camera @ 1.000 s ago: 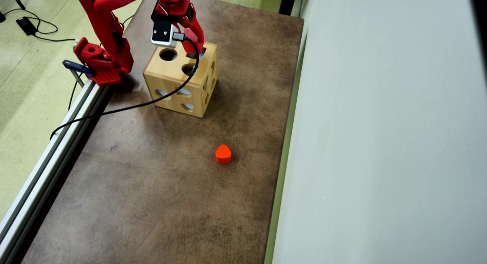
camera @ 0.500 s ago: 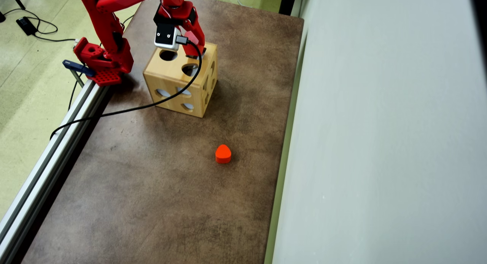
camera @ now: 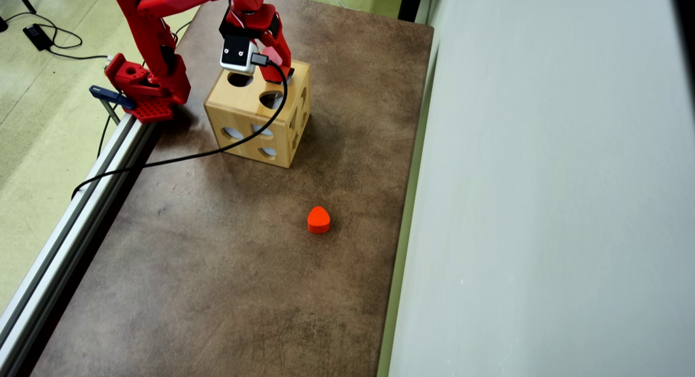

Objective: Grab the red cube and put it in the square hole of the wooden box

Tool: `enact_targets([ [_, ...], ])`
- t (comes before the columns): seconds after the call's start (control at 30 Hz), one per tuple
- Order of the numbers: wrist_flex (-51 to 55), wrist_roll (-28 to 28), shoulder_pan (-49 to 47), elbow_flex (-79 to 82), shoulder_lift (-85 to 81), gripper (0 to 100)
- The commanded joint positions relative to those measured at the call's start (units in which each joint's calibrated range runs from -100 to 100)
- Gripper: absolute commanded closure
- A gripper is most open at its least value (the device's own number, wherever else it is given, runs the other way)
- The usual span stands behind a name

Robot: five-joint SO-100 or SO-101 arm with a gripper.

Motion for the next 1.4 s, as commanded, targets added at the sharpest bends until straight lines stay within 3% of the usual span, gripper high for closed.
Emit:
enact_targets([
  [0.0,0.1,0.3,0.3,-0.2,0.0,98],
  [1.37,-0.4,-0.4,0.2,-1.3,-1.2,98],
])
